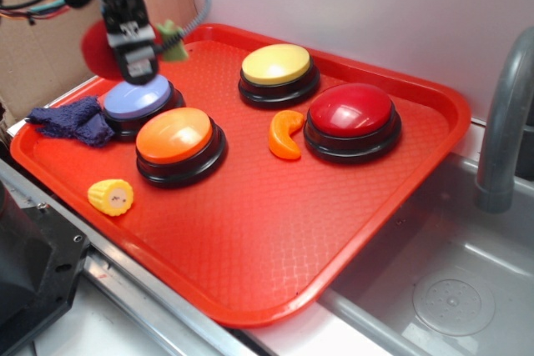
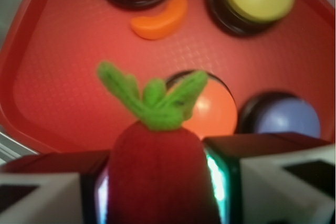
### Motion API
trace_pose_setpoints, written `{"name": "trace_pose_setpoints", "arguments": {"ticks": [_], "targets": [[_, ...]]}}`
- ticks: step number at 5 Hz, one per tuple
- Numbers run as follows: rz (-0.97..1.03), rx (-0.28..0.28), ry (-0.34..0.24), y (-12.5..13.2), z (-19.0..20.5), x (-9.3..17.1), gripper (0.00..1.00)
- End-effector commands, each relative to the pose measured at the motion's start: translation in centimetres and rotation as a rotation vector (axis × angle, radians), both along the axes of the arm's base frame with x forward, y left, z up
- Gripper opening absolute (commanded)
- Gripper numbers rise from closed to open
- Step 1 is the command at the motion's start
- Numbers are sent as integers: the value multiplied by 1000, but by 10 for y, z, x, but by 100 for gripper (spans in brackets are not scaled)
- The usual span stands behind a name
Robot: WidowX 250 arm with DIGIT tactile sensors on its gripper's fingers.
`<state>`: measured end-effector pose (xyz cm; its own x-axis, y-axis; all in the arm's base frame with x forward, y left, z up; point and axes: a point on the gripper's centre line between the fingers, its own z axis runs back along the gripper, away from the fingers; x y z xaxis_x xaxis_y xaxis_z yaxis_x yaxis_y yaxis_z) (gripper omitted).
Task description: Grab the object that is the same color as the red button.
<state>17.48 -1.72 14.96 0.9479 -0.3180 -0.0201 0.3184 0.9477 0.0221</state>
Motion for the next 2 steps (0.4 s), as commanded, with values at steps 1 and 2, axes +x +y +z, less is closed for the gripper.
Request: {"name": "trace_pose_setpoints", "arguments": {"ticks": [1, 2], "targets": [[255, -19, -79, 15, 38, -10, 0], [318, -38, -108, 23, 38, -15, 0]]}}
